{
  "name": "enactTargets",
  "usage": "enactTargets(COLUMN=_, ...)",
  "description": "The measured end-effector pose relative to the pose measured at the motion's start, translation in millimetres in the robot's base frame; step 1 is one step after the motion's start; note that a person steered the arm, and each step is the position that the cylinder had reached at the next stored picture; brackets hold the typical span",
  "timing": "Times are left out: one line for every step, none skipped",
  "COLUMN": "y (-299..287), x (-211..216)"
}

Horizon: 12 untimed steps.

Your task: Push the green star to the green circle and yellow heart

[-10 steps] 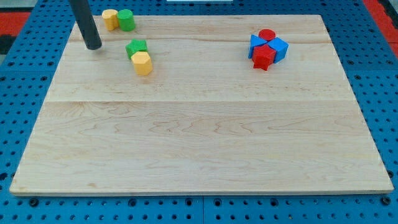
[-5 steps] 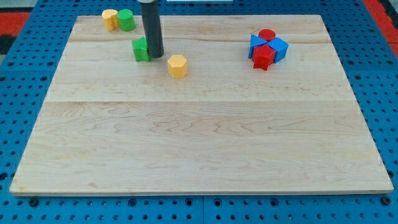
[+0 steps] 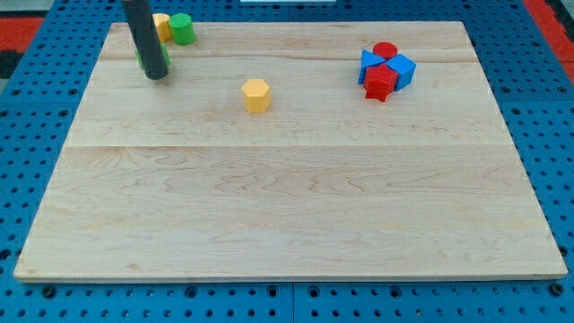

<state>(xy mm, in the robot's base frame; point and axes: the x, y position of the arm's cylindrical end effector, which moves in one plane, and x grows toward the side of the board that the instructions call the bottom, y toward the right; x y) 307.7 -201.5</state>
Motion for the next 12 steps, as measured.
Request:
enactTargets(y=-24.8, x=0.0)
enactTargets(y=-29.9, x=-6.3)
enactTargets(y=-29.8, x=-22.0)
enactTargets(y=-29.8, x=-36.3)
enactTargets(y=-29.4, x=-36.5)
enactTargets(y=-19.8, x=-23.7)
enactTargets(y=0.5, x=-23.7)
enactTargets(y=9.7, x=-25.4)
enactTargets(y=9.7, x=-35.7)
enactTargets(y=9.7, x=-41.8)
enactTargets(y=28.2, x=-21.9)
enactTargets(y=64.7, x=23.1)
